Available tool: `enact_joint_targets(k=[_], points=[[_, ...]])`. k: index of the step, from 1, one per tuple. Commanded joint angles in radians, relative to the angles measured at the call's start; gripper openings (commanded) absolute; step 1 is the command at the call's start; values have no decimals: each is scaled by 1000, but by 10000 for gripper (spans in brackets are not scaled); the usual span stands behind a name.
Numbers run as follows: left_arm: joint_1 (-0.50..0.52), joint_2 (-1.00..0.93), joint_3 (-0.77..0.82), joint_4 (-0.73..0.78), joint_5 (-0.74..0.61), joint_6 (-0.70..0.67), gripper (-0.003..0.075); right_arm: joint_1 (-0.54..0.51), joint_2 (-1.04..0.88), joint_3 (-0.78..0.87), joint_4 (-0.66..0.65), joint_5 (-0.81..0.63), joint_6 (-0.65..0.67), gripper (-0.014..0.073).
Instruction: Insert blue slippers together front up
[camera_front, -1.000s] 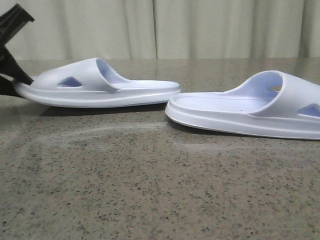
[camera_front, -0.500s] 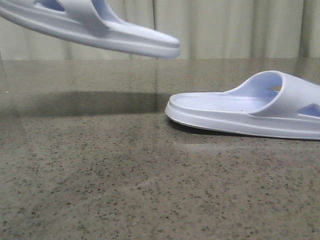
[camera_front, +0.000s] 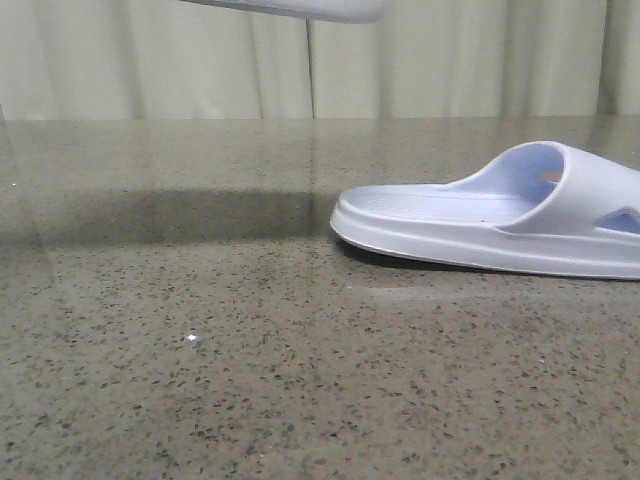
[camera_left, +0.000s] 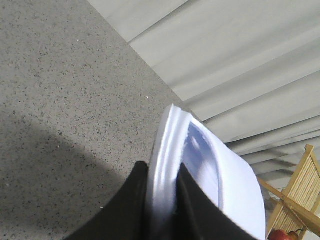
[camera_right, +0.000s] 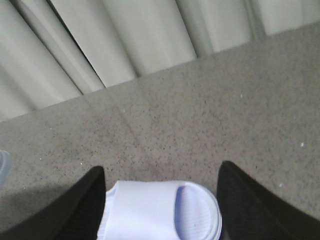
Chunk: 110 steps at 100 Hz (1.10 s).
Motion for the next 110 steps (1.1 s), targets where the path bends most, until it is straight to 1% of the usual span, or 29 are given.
enact_joint_targets(k=[1,21,35,59,88,110], points=[[-7,5,-26,-34,-38,-1,29,-6,35,14,3,-68,90,414],[-7,20,-26,-34,-38,-1,26,-6,89,90,3,-121,255,413],[-7,26,-26,-34,-36,-1,26,-6,118,127,3,-163,327,413],[-7,28,-26,-34,-33,-1,26,-6,194,138,7,-177,359,413],[-7,28,-26,-34,-33,-1,26,-6,325,138,81,-205,359,413],[-7,28,-26,-34,-33,-1,26,-6,404,138,111,-232,359,413]])
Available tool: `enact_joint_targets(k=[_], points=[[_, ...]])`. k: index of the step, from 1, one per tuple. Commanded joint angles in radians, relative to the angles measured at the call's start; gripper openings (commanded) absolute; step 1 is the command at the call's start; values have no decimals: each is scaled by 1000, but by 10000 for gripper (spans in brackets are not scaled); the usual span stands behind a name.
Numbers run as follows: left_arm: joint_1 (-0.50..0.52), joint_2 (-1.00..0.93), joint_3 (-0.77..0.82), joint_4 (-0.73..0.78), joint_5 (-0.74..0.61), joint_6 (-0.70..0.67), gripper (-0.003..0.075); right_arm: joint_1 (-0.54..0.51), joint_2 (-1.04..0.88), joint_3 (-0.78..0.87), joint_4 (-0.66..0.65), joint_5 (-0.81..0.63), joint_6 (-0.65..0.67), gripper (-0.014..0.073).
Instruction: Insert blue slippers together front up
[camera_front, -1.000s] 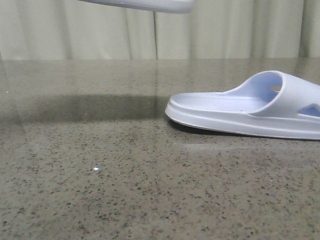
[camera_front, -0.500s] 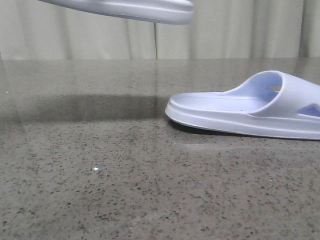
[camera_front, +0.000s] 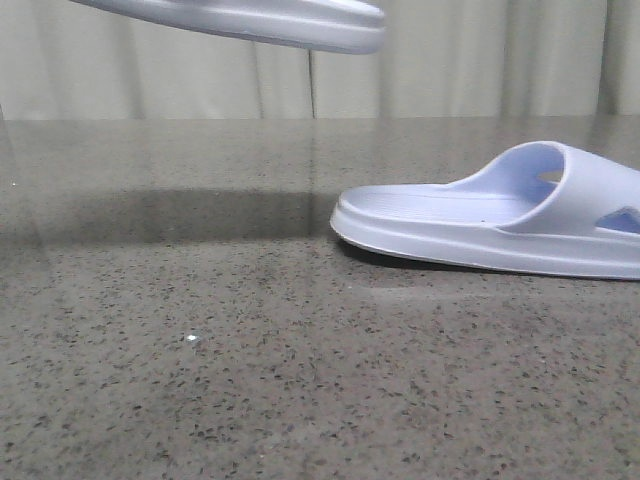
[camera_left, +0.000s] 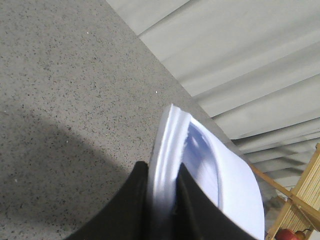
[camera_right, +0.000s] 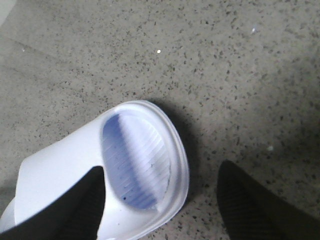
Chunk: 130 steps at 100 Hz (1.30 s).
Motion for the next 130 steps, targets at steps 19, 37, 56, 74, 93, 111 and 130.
enact_joint_targets(k=[19,37,56,74,93,111,130], points=[[-7,-3,-26,-34,-37,-1,26,-6,80,-25,30,-114,-1,413],[-7,-3,-26,-34,-37,-1,26,-6,120,-25,41,-130,-1,413],[-7,-3,-26,-34,-37,-1,26,-6,150,-25,66,-148,-1,413],[-7,-3,-26,-35,-37,-1,26,-6,190,-25,79,-166,-1,413],[-7,-3,-26,-38,-37,-1,26,-6,236,-25,88,-170,-1,413],[-7,-3,-26,-38,-37,-1,26,7,247,-25,93,-170,-1,413],[-7,-3,-26,-42,-37,-1,26,67,247,-25,93,-170,-1,412]])
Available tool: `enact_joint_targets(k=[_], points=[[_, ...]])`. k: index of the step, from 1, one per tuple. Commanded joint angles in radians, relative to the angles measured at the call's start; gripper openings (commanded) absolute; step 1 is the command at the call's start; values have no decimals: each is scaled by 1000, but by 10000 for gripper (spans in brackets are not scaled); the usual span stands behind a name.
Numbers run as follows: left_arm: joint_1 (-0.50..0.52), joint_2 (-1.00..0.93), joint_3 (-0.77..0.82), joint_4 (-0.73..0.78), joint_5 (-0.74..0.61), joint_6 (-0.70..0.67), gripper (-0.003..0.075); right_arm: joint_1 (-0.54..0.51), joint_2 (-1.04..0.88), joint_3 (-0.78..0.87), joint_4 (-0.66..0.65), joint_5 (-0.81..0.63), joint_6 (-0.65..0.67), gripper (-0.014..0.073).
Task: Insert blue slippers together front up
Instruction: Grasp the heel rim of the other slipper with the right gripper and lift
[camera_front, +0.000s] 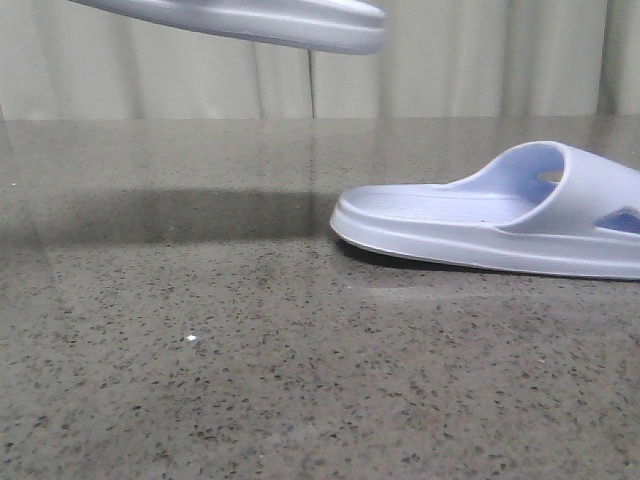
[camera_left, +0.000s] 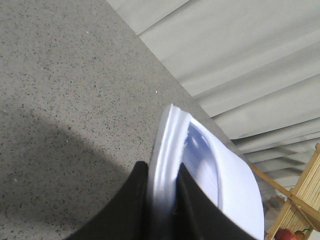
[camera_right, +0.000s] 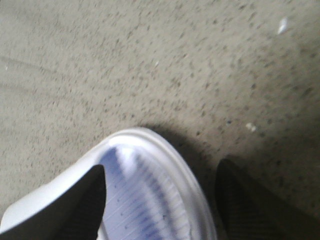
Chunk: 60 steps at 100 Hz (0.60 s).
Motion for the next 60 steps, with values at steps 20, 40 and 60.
enact_joint_targets(k=[20,40,60], points=[[-7,-3,-26,-37,-40,-1,26,49,8,-14,2,19,-5,402],[-7,-3,-26,-39,-40,-1,26,49,17,-14,2,19,-5,198],[-7,-3,-26,-44,-40,-1,26,49,44,-14,2,1,-5,48]])
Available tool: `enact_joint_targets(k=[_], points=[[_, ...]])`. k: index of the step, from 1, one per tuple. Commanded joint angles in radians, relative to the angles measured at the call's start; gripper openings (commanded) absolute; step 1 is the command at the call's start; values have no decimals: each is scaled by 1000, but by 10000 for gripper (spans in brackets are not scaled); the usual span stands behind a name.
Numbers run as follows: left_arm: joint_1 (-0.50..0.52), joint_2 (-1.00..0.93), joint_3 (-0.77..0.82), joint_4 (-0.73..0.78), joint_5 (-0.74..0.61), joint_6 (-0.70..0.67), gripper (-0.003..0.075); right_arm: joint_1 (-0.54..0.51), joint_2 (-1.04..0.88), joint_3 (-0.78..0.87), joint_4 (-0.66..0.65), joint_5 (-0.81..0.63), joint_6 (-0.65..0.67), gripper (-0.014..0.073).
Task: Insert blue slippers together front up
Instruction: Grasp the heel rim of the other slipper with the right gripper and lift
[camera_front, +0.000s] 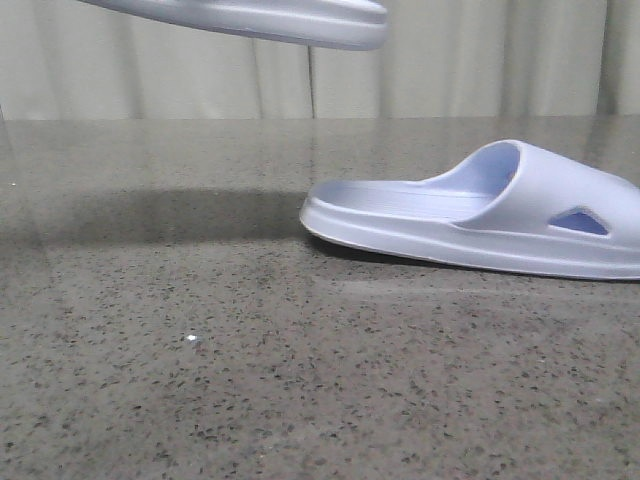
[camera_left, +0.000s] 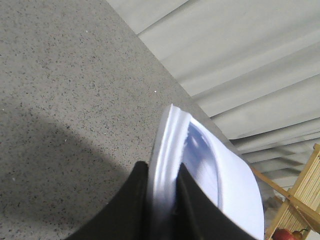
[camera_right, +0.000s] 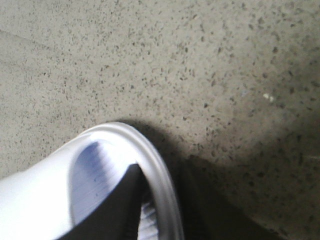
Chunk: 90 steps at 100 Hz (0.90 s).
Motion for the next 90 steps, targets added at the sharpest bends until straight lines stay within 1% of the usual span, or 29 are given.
enact_joint_targets(k=[1,11,19,26,52,77,90], points=[[-7,-3,-26,-39,-40,-1,26,5,12,-14,2,-3,-5,40],[-7,-3,-26,-39,-40,-1,26,5,12,-14,0,-25,-5,-15],[-7,-3,-26,-39,-40,-1,26,5,12,-14,0,-50,-5,-75],[-7,-3,-26,-39,-40,-1,26,5,12,-14,0,-65,-5,-106],[-7,-3,-26,-39,-40,-1,26,5,-25,-18,0,-159,-5,-106],[-7,-3,-26,-39,-40,-1,26,5,-162,-20,-5,-355,-5,-106],[-7,-3,-26,-39,-40,-1,26,5,-240,-20,-16,-431,-5,-106]])
